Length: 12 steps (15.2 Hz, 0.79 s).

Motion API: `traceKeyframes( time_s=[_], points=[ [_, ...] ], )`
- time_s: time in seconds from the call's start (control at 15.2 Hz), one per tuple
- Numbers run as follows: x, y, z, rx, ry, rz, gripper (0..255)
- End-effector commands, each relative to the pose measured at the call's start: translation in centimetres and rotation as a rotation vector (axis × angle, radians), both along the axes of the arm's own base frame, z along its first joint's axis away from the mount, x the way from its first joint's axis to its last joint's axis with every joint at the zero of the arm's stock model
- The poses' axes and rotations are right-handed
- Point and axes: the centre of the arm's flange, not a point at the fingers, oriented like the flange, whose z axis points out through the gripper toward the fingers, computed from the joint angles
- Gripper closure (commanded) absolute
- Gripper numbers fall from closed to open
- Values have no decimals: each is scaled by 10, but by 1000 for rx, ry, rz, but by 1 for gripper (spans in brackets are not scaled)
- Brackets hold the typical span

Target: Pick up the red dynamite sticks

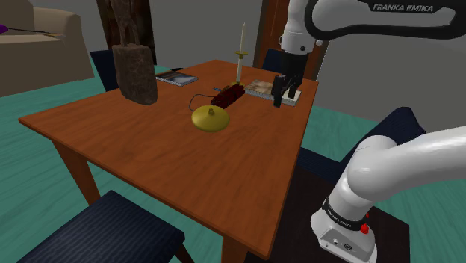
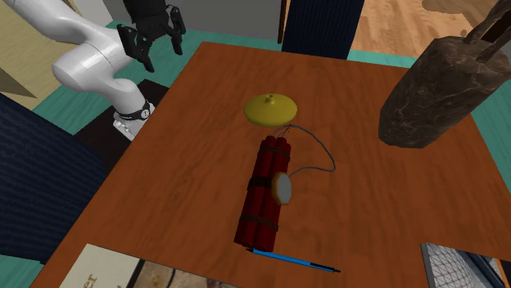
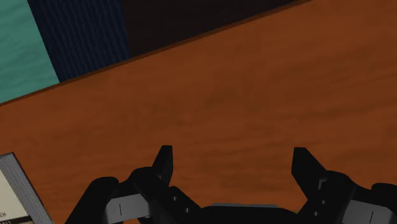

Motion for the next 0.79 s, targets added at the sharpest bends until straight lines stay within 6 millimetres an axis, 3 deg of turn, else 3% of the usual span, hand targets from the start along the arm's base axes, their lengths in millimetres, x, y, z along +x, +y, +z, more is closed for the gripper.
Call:
traceKeyframes(
  time_s=[0.0,0.73],
  points=[
    [0,0,0,0,0,0,0],
    [139,-30,-29,2,11,118,0]
  ],
)
